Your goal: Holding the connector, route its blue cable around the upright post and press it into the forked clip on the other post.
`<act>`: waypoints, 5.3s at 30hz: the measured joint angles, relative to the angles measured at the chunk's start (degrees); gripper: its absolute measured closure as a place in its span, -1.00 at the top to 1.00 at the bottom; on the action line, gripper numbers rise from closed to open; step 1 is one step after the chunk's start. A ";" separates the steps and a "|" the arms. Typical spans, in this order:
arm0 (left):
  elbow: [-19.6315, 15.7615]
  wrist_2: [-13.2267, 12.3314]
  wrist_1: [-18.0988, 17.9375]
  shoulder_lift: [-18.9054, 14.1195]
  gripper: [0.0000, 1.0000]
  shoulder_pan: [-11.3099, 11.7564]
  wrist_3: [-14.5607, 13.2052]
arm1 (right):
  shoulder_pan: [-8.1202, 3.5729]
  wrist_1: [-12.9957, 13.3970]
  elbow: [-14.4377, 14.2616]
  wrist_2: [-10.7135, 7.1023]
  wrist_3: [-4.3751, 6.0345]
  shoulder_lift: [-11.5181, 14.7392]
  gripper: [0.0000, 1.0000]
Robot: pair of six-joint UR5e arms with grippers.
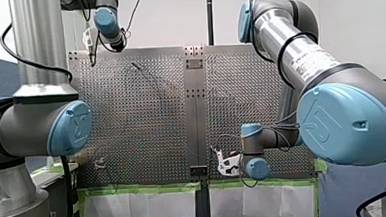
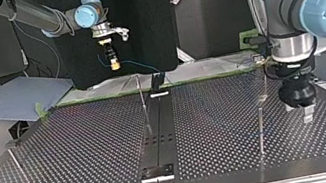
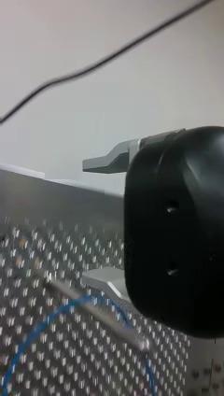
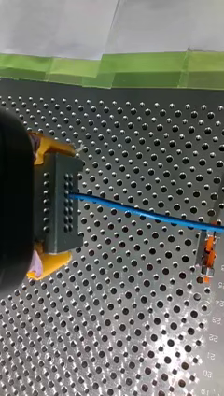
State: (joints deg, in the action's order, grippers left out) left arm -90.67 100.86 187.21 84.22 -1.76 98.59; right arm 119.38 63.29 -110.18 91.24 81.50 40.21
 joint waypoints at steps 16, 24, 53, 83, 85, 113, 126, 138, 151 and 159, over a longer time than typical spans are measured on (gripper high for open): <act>-0.19 0.34 7.20 0.52 1.00 -1.11 -0.07 | -0.29 0.12 0.17 -0.17 -0.05 0.01 -1.00; -0.41 0.48 10.66 0.53 1.00 -1.47 -0.01 | -0.30 -0.40 0.42 -0.33 -0.08 0.01 -1.00; -0.34 3.29 17.39 0.32 1.00 -2.81 -1.74 | -0.02 -1.55 0.51 -0.43 -0.12 0.01 -1.00; -0.17 2.70 15.57 -0.92 1.00 -3.36 -4.05 | -0.02 -2.02 0.79 -0.44 -0.27 0.01 -1.00; -0.17 2.33 15.08 -0.94 1.00 -3.76 -4.96 | 0.00 -2.22 0.78 -0.44 -0.29 0.01 -1.00; 0.09 5.32 1.58 7.54 1.00 -15.72 -12.19 | 0.77 -1.78 0.79 -0.46 -0.20 0.01 -1.00; 0.30 6.48 -4.48 12.28 1.00 -21.28 -15.08 | 0.97 -1.80 0.79 -0.53 -0.25 0.01 -1.00; 0.44 10.70 -11.28 15.84 1.00 -18.94 -18.02 | 0.99 -1.85 0.79 -0.53 -0.27 0.01 -1.00; 0.47 9.61 -17.11 16.65 1.00 -16.29 -18.02 | 1.10 -1.83 0.79 -0.52 -0.27 0.00 -1.00; 0.51 10.10 -18.37 18.25 1.00 -15.95 -18.75 | 1.15 -1.84 0.79 -0.52 -0.27 -0.03 -1.00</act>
State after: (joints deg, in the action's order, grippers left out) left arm -90.16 110.95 168.84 102.48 -17.71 79.84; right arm 120.53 61.45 -109.39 90.71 81.23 40.18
